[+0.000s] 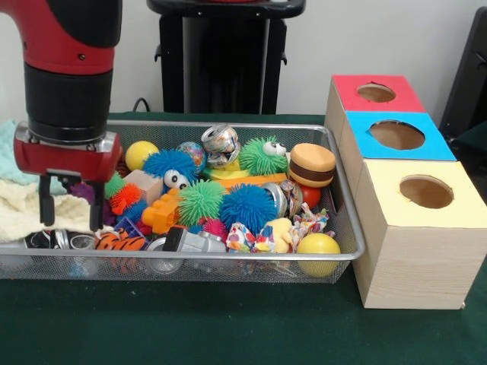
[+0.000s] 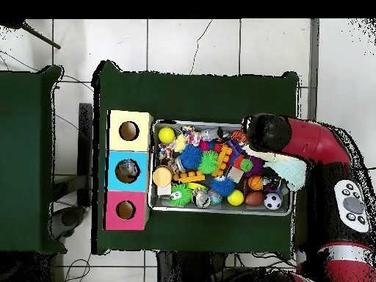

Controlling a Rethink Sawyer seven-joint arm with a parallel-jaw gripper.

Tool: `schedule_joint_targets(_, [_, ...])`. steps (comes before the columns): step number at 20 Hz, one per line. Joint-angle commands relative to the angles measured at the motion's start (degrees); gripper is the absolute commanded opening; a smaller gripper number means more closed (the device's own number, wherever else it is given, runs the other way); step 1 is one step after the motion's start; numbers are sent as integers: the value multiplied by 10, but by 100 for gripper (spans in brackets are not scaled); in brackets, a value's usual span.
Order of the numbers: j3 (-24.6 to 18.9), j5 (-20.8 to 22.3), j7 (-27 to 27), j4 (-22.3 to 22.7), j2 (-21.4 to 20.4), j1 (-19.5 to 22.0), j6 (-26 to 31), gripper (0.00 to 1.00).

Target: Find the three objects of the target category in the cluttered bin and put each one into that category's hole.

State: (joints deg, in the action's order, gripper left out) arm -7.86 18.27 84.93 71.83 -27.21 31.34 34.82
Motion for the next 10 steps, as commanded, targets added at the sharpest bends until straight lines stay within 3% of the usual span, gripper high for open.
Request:
schedule_joint_targets(1, [-59,35,-67,12,46,15,0,100])
schedule_joint_targets(10, [-53,31,-44,19,40,11,7,100])
